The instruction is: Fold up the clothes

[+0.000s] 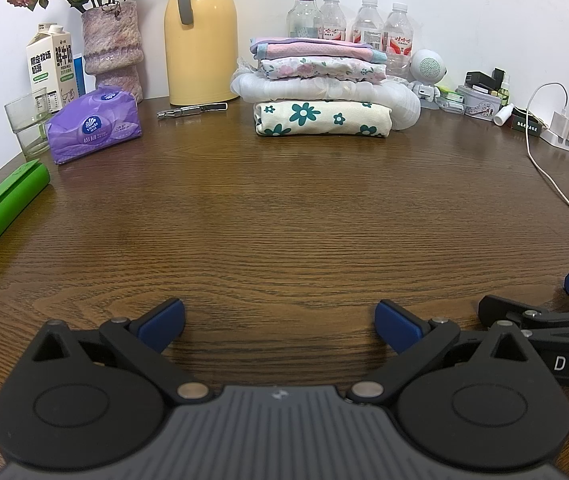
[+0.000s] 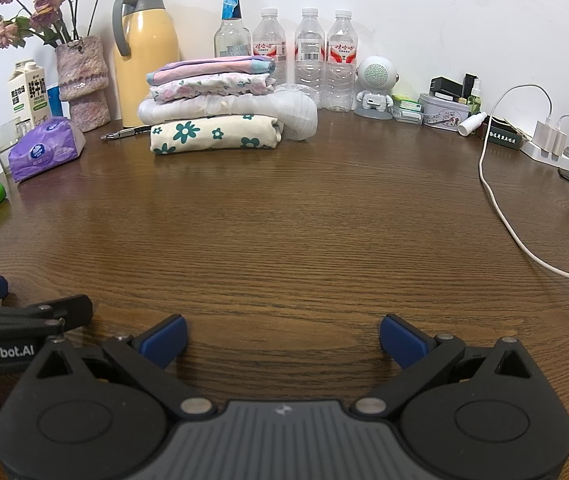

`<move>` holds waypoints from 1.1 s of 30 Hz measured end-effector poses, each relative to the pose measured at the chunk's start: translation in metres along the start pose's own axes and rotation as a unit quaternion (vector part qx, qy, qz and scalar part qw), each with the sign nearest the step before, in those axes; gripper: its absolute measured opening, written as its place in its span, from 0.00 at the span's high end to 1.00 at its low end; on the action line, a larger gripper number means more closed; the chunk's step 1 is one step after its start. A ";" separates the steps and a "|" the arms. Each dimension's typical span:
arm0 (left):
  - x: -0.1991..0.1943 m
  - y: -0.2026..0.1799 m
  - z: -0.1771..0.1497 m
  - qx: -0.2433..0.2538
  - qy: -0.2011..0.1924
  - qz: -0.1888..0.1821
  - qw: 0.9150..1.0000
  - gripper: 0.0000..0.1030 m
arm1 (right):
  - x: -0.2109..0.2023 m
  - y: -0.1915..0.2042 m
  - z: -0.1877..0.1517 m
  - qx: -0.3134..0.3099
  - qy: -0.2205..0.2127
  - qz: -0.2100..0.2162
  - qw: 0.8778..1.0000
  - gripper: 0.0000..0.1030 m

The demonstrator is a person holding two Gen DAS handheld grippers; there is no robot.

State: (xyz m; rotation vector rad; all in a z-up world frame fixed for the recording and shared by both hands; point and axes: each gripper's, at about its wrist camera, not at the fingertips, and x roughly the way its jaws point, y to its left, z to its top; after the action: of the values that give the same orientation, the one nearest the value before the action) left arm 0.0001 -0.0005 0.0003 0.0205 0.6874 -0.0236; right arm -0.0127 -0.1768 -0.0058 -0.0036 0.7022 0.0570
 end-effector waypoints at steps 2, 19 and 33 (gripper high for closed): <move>0.000 0.000 0.000 0.000 0.000 0.000 1.000 0.00 | 0.000 0.000 0.000 0.000 0.000 0.000 1.000 0.00; -0.001 -0.001 -0.001 -0.004 -0.001 0.008 1.000 0.00 | 0.002 0.001 0.003 -0.008 0.002 0.009 1.000 0.00; 0.126 0.046 0.145 0.047 -0.072 -0.076 0.993 0.00 | 0.160 -0.013 0.167 -0.050 -0.013 0.108 0.993 0.13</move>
State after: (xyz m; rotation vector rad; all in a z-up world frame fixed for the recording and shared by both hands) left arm 0.1909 0.0400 0.0331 0.0561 0.5412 -0.2013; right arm 0.2177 -0.1783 0.0186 -0.0225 0.6705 0.3000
